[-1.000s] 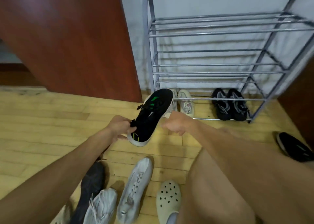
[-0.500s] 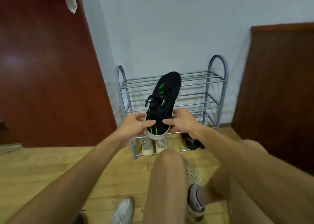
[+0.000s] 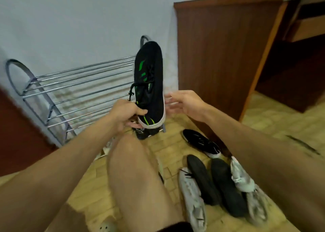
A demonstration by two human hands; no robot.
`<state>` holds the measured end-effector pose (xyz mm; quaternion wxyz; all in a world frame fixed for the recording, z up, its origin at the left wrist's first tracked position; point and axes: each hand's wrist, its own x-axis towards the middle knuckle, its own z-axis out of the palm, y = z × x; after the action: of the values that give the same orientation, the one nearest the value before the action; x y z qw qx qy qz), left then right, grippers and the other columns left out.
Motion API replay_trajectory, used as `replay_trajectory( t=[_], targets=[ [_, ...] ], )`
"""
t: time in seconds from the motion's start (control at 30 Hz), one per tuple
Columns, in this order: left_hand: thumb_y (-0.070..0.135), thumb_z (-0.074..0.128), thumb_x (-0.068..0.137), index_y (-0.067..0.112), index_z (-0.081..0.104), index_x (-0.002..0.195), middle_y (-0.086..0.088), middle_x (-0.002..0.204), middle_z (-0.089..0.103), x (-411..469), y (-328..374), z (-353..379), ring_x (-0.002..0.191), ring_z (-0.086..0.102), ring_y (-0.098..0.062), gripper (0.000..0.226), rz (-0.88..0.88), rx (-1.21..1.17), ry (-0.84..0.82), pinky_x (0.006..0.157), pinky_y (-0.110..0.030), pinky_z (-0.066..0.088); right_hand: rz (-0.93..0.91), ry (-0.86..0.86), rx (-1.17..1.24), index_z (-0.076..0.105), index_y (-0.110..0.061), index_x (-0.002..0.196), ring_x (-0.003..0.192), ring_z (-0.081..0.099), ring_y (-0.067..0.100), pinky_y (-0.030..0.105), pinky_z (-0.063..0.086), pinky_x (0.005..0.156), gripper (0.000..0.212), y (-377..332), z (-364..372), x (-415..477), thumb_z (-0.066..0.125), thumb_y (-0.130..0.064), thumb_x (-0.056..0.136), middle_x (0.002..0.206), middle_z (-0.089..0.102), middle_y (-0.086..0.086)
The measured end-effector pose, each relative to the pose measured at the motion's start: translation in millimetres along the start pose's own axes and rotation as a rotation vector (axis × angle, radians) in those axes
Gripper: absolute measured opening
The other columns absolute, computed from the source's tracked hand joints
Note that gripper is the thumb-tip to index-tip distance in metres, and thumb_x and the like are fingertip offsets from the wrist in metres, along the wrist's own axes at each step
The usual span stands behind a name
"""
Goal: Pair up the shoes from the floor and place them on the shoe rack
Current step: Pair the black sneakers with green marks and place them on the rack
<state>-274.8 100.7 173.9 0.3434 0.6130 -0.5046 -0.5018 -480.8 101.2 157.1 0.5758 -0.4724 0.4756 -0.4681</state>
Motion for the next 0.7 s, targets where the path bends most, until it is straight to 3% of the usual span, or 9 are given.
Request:
replay_trajectory(
  t=[0.1,0.23,0.3,0.4,0.5,0.6,0.7],
  targets=[
    [0.004,0.07,0.079,0.007,0.064,0.093,-0.012,0.093,0.071,14.7,-23.3,48.1,0.078,0.067,-0.029,0.015,-0.058,-0.1,-0.041,0.054,-0.035,0.059,0.141,0.236,-0.021,0.063,-0.001,0.107,0.087,0.069,0.025,0.028,0.06,0.063,0.017,35.5,-53.0,-13.5,0.056,-0.009,0.095,0.114,0.066,0.02],
    [0.003,0.064,0.085,0.012,0.056,0.11,-0.014,0.12,0.063,28.1,-65.8,111.3,0.11,0.059,-0.036,0.028,-0.183,-0.114,-0.121,0.071,-0.045,0.057,0.375,0.295,-0.207,0.056,0.001,0.125,0.099,0.065,0.031,0.032,0.056,0.073,0.032,94.2,-110.6,-35.4,0.057,-0.009,0.095,0.119,0.062,0.019],
    [0.003,0.064,0.086,0.011,0.054,0.114,-0.013,0.126,0.059,29.9,-88.8,139.2,0.114,0.057,-0.037,0.031,-0.271,-0.111,-0.154,0.067,-0.045,0.057,0.433,0.336,-0.227,0.057,0.001,0.124,0.103,0.064,0.033,0.036,0.056,0.081,0.03,124.1,-132.0,-43.3,0.055,-0.009,0.096,0.114,0.063,0.017],
    [0.005,0.061,0.088,0.008,0.054,0.115,-0.014,0.128,0.059,27.5,-128.8,172.8,0.114,0.057,-0.036,0.028,-0.386,-0.077,-0.211,0.053,-0.037,0.053,0.496,0.397,-0.249,0.06,-0.004,0.113,0.07,0.06,0.021,0.028,0.052,0.062,0.019,166.8,-151.5,-49.4,0.052,-0.007,0.095,0.083,0.06,0.009],
    [0.005,0.059,0.09,0.012,0.048,0.131,-0.013,0.132,0.057,19.2,-179.1,187.0,0.117,0.056,-0.036,0.043,-0.466,-0.049,-0.258,0.064,-0.04,0.056,0.608,0.41,-0.294,0.056,-0.01,0.103,0.062,0.052,0.02,0.025,0.046,0.054,0.011,213.7,-158.6,-58.0,0.049,-0.01,0.095,0.074,0.052,0.007],
    [0.004,0.059,0.09,0.018,0.043,0.135,-0.009,0.138,0.053,11.2,-220.4,179.1,0.121,0.053,-0.035,0.05,-0.564,0.028,-0.243,0.07,-0.044,0.056,0.699,0.405,-0.432,0.064,-0.006,0.105,0.084,0.06,0.028,0.038,0.058,0.07,0.017,268.7,-155.0,-74.1,0.059,-0.015,0.092,0.083,0.058,0.01],
    [0.008,0.057,0.092,0.016,0.044,0.135,-0.011,0.14,0.051,14.3,-237.8,170.2,0.125,0.049,-0.036,0.045,-0.633,0.104,-0.257,0.085,-0.051,0.05,0.803,0.293,-0.541,0.063,0.005,0.114,0.102,0.063,0.036,0.047,0.056,0.089,0.032,305.3,-144.1,-90.7,0.059,-0.018,0.092,0.105,0.064,0.023]
  ],
)
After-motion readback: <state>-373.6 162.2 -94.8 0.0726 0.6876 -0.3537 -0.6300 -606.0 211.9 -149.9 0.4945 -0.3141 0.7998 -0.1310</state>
